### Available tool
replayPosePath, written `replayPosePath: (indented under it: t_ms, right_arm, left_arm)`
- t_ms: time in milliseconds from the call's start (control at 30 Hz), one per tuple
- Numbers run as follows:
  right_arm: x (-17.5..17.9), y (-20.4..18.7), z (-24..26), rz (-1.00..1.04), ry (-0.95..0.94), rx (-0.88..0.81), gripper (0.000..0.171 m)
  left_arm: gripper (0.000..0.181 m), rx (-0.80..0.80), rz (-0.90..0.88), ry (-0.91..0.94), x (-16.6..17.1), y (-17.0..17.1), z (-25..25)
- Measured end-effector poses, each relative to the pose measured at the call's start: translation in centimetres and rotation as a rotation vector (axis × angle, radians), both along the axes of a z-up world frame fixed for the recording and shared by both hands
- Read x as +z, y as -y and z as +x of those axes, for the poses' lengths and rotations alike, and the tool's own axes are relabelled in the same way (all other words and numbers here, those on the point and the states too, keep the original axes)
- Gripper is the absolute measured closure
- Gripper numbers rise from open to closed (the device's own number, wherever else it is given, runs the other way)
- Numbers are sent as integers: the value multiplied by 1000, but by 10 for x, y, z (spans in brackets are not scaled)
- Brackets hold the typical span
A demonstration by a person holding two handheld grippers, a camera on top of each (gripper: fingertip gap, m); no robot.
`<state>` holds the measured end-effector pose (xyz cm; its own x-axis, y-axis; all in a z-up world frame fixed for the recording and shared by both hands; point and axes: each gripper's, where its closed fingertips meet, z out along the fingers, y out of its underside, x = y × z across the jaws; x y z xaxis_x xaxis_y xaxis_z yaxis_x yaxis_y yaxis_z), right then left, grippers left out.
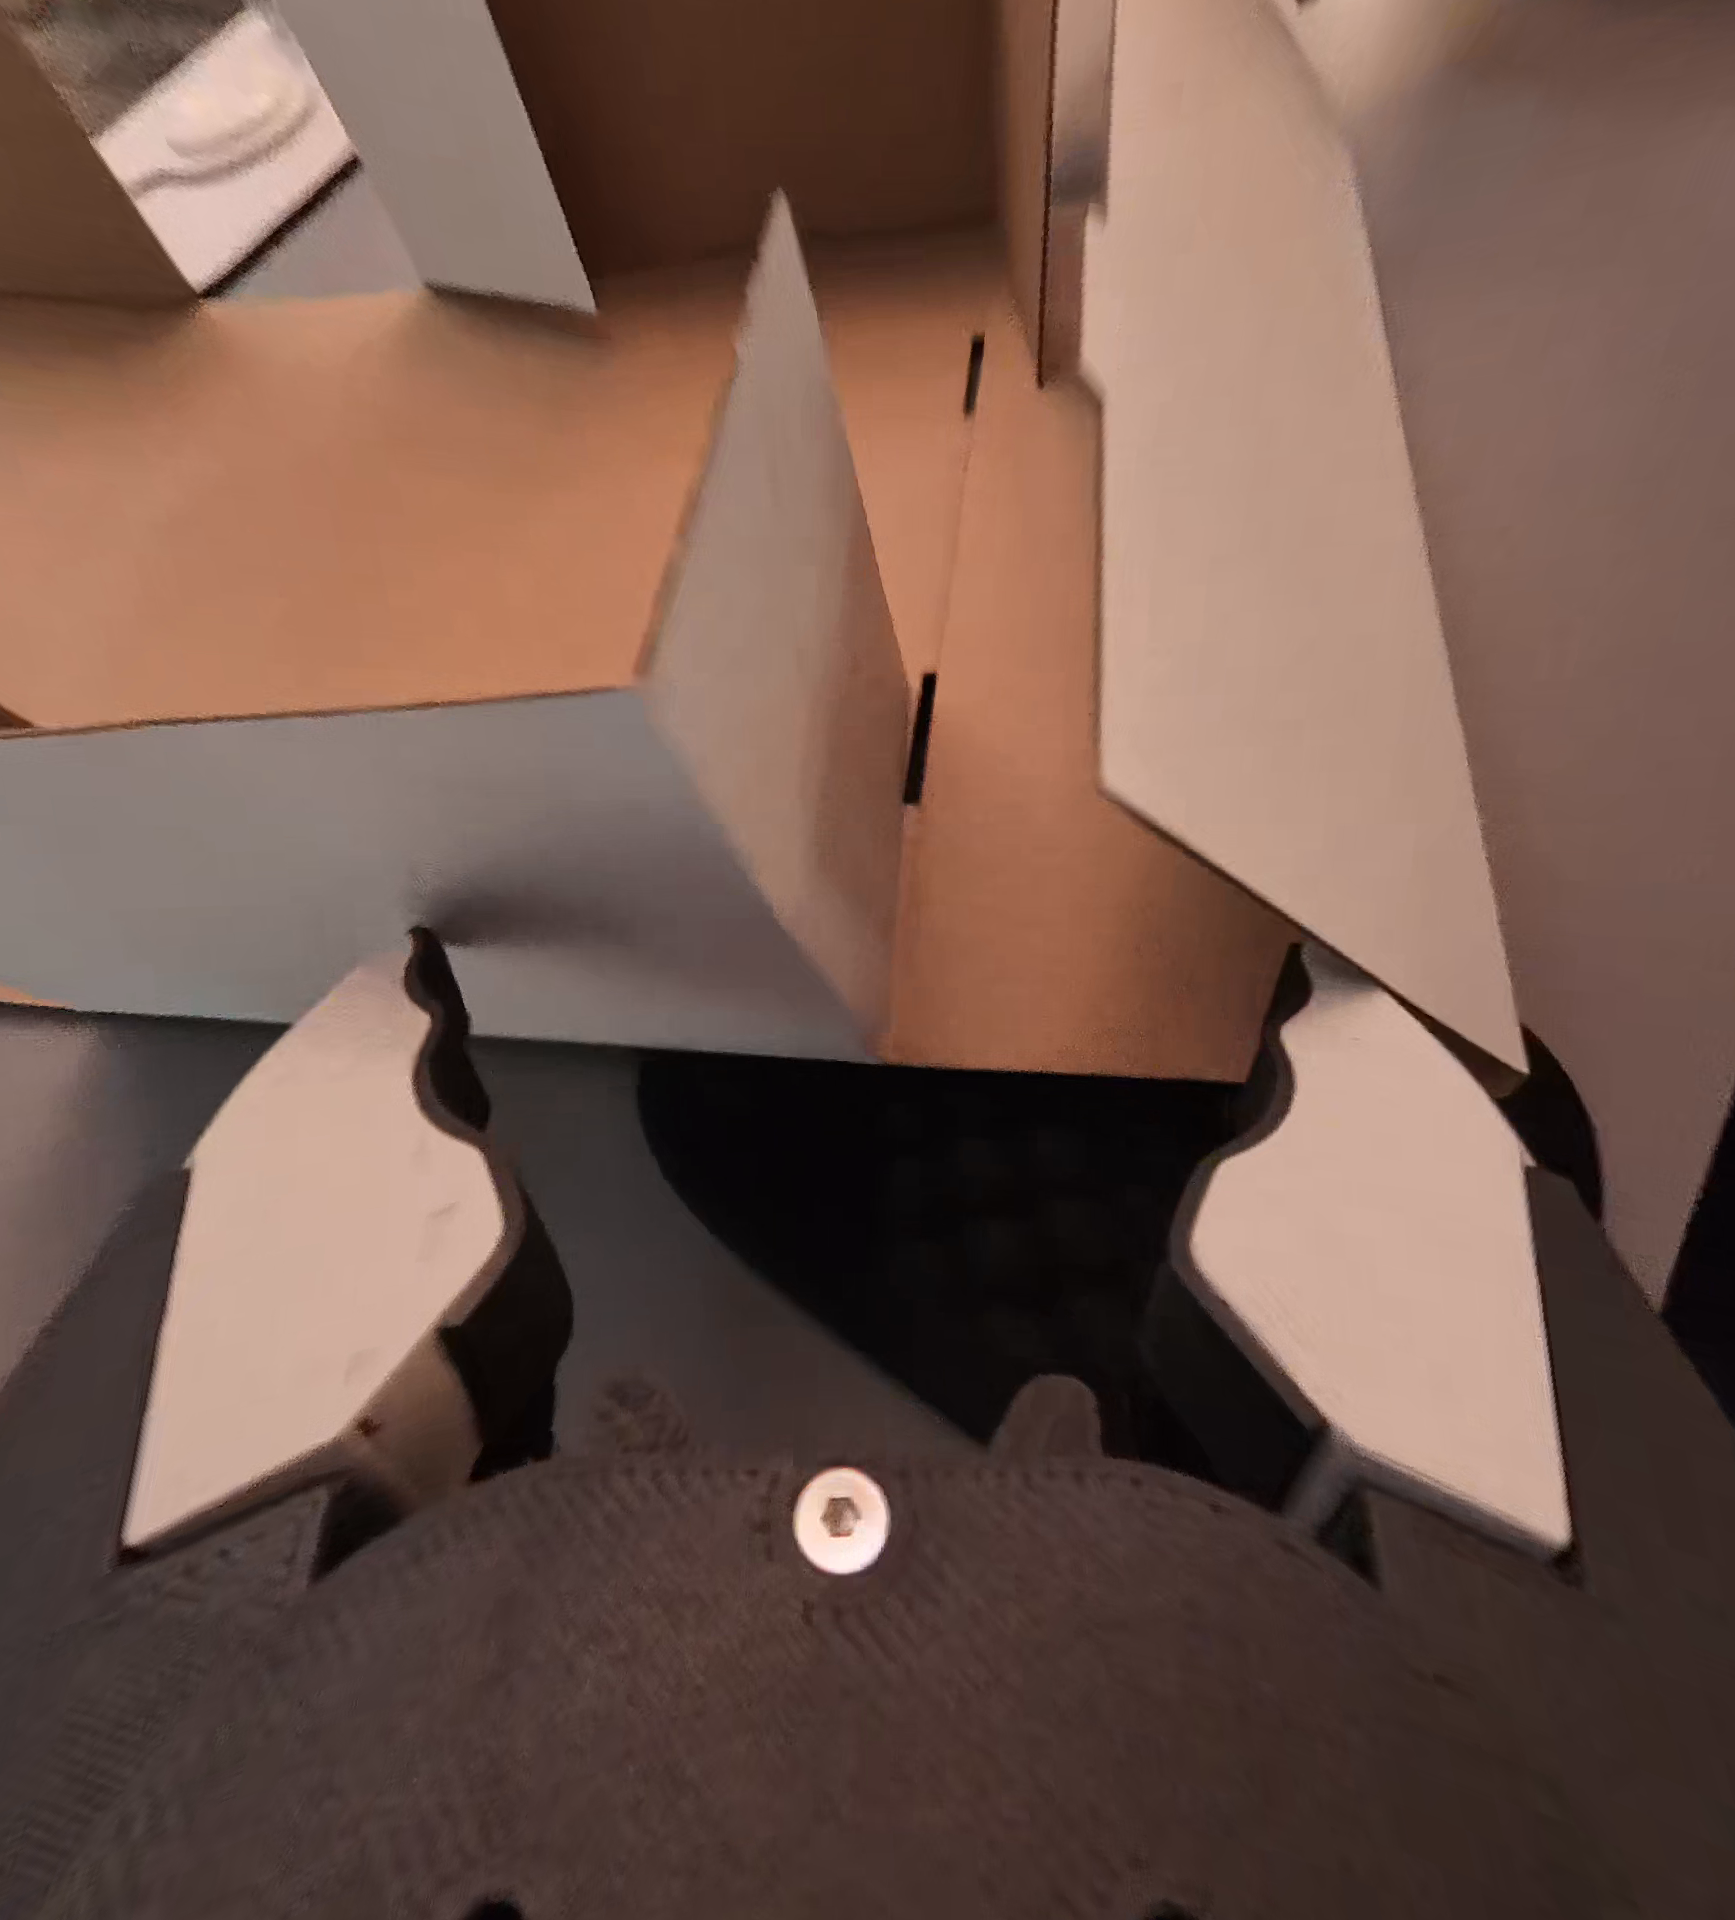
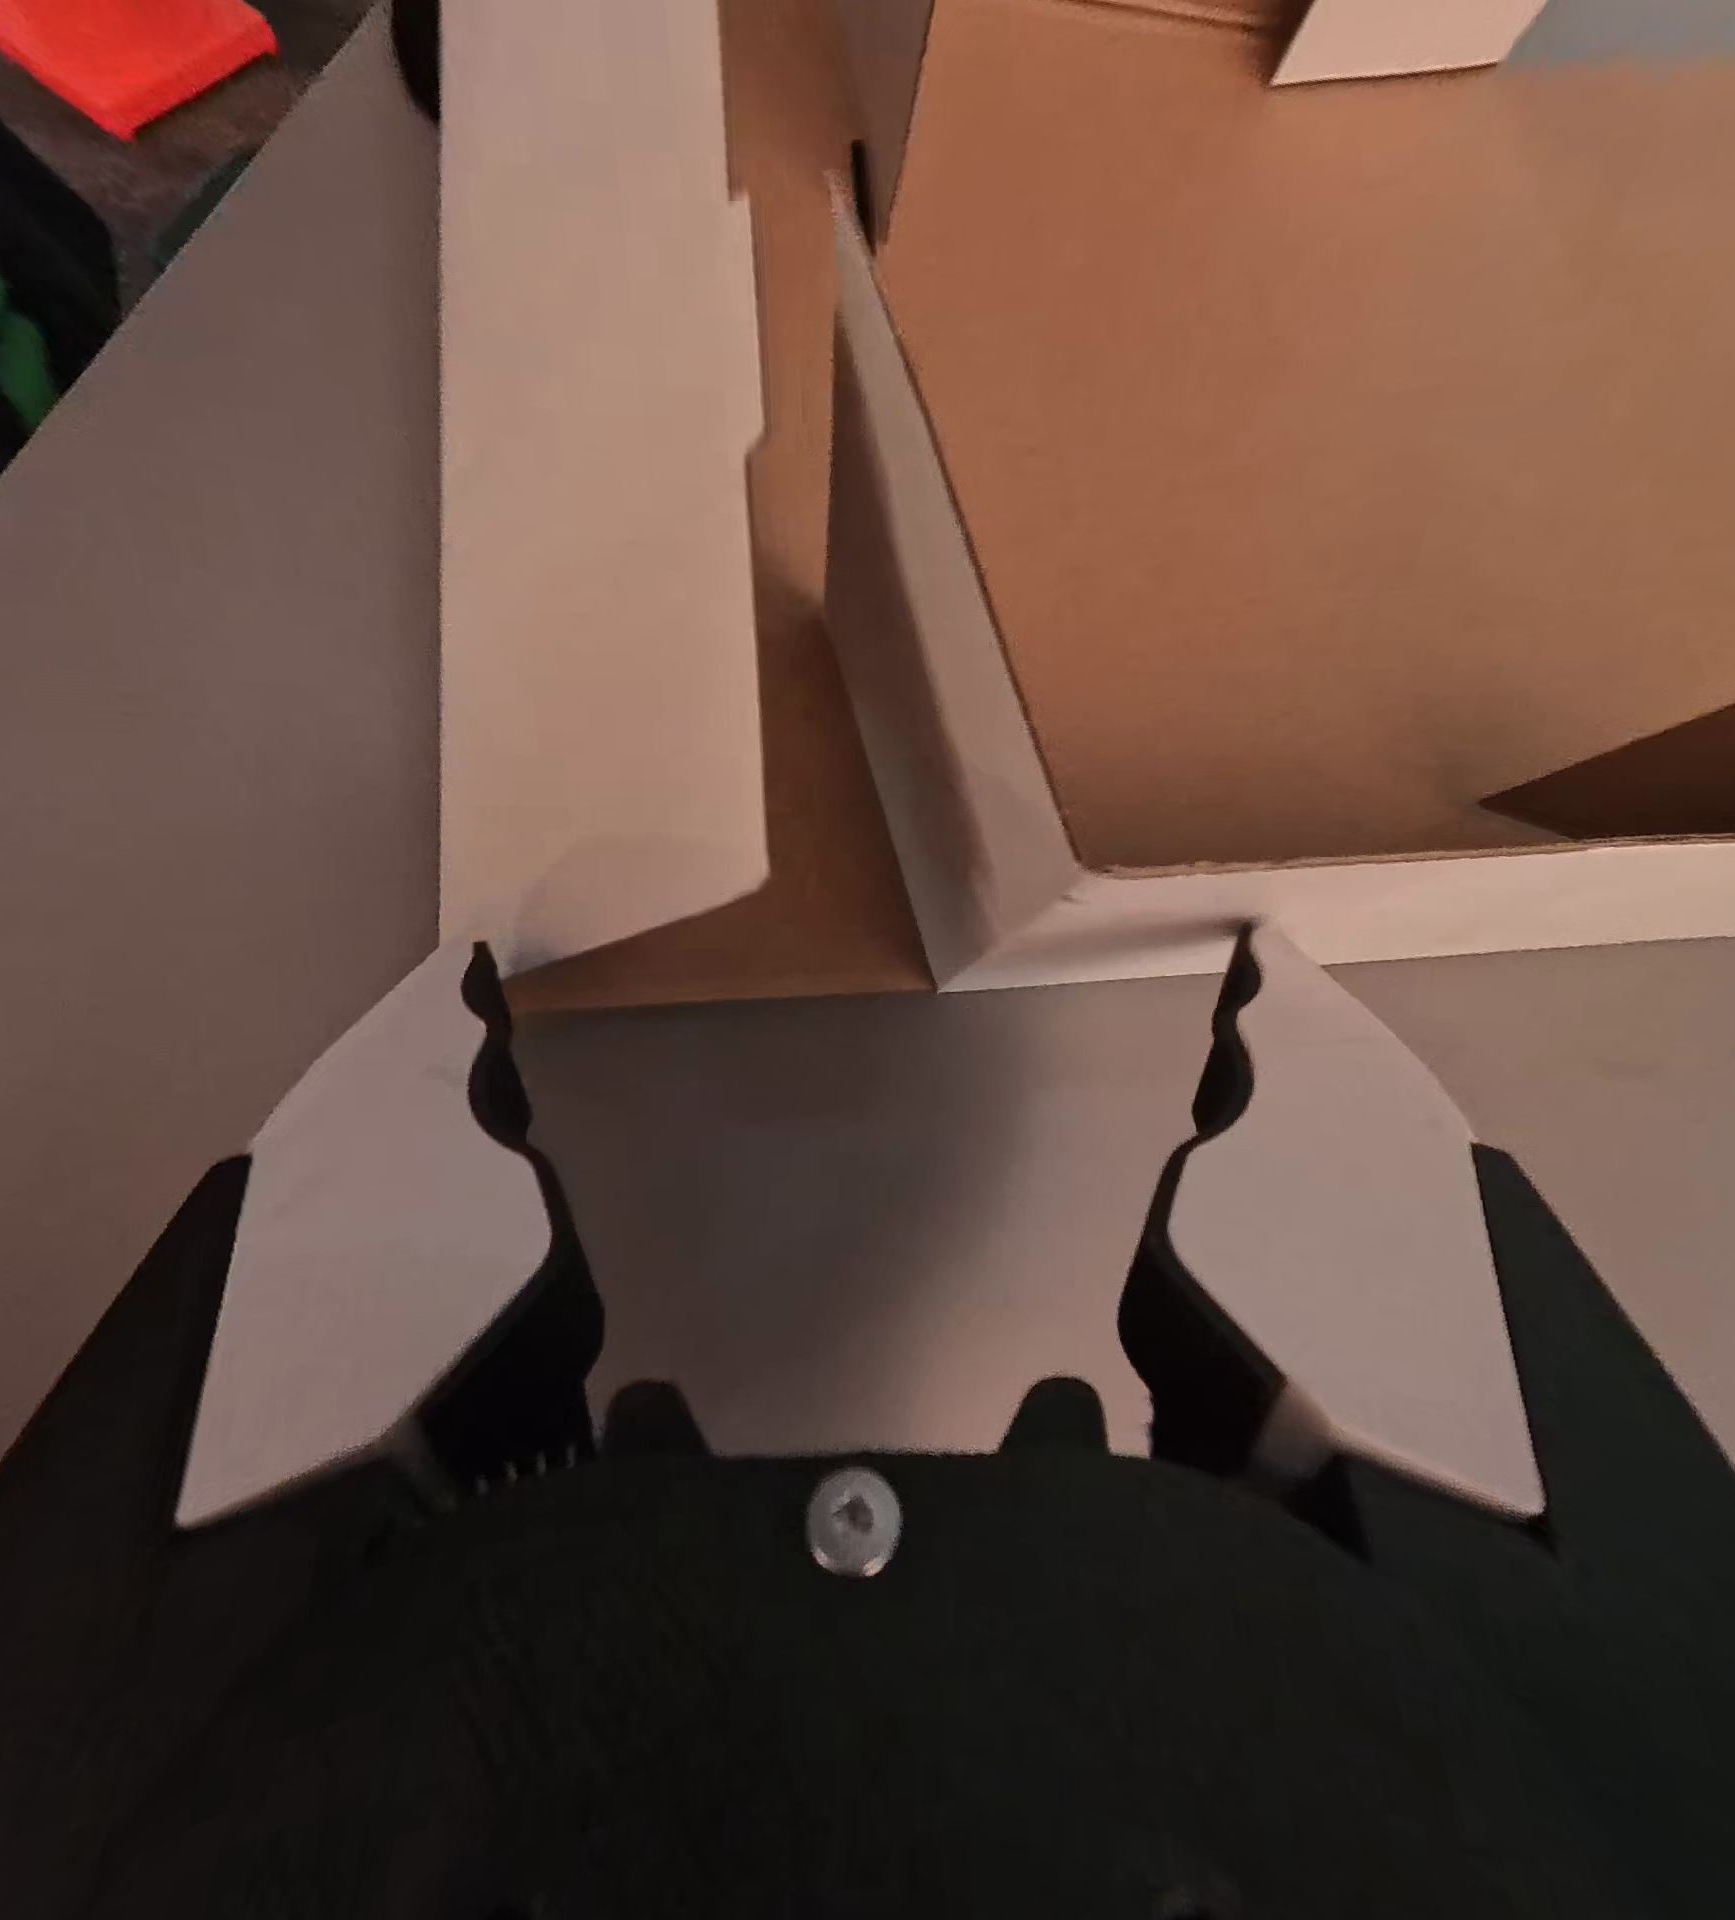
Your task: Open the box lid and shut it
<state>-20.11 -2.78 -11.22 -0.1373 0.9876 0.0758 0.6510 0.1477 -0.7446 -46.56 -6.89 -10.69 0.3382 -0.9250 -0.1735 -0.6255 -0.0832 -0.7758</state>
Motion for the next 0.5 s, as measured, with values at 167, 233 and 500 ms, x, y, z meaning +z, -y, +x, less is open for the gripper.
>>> replayPosePath:
  t_ms: [167, 233, 500]
  right_arm:
    - [-30, 18, 6, 80, 131, 53, 35]
    - [-37, 22, 6, 124, 115, 45, 34]
    - [-33, 36, 1, 177, -15, -7, 31]
  left_arm:
    - [36, 25, 30, -90, -10, 8, 1]
    - [36, 29, 29, -98, -10, 13, 2]
    - [36, 91, 60, -31, -10, 16, 7]
